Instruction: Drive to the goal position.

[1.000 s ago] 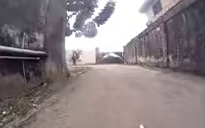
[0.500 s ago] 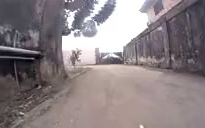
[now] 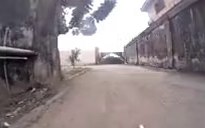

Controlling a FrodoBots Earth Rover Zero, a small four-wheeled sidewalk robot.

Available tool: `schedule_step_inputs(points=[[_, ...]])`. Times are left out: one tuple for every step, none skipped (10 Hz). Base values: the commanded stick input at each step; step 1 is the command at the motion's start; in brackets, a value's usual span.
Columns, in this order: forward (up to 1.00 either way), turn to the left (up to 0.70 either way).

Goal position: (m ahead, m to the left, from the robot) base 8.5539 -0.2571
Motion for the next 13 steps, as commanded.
schedule_step_inputs(points=[[0.5, 0.0], [0.5, -0.5], [0.5, -0.41], [0.5, 0.0], [0.5, 0.0], [0.5, 0.0], [0.5, 0.0], [0.5, 0.0], [0.5, 0.0], [0.5, 0.0], [0.5, 0.0], [0.5, 0.0], [0.5, 0.0]])
